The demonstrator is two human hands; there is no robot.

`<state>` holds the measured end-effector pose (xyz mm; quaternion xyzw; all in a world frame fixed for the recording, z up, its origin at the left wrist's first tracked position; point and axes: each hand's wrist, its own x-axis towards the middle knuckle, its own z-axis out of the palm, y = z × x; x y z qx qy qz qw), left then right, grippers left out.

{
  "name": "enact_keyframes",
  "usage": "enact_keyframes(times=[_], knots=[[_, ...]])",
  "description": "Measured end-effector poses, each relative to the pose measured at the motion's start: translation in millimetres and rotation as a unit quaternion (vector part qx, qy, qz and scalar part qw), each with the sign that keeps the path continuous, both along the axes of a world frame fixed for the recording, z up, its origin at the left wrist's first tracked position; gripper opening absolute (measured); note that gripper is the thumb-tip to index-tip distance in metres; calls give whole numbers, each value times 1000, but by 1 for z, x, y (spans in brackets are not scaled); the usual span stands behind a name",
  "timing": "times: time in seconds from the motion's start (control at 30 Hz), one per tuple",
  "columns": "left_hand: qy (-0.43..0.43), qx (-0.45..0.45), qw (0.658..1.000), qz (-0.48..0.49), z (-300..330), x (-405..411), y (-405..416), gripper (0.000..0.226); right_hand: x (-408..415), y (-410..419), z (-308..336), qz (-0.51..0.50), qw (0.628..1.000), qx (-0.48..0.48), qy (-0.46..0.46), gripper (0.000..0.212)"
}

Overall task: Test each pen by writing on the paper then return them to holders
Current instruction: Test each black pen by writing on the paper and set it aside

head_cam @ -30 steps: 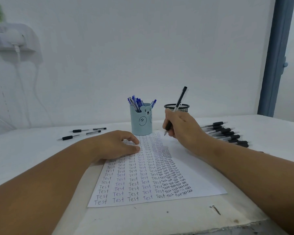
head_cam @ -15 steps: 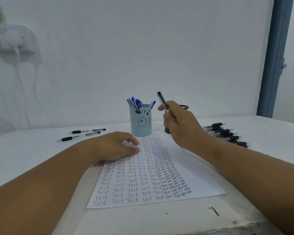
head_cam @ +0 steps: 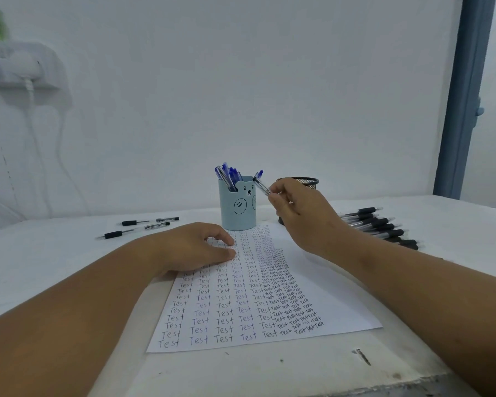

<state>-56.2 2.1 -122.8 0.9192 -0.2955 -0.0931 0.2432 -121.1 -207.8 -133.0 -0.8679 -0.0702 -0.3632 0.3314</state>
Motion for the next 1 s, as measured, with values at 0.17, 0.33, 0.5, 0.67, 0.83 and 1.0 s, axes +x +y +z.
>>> enact_keyframes(times=[0.17,0.33,0.5,0.67,0.83,1.0], knots=[[-4,2,1000,2,-1,0,1,34,-1,0,0,-5,1000,-9,2,14],[-7,0,1000,-2,-1,1,1,34,-1,-1,-1,0,1000,-8,7,13],[-6,-2,1000,-5,-1,1,1,34,-1,-4,4,-15,999,-25,17,15],[0,-12,1000,-5,-2,1,2,33,0,-24,15,-79,993,-83,40,16],[2,-15,1000,-3,-2,3,1,33,-6,-60,25,-143,980,-98,93,23],[-2,-9,1000,-8,-3,4,1,32,-17,-84,29,-208,950,-130,193,34]])
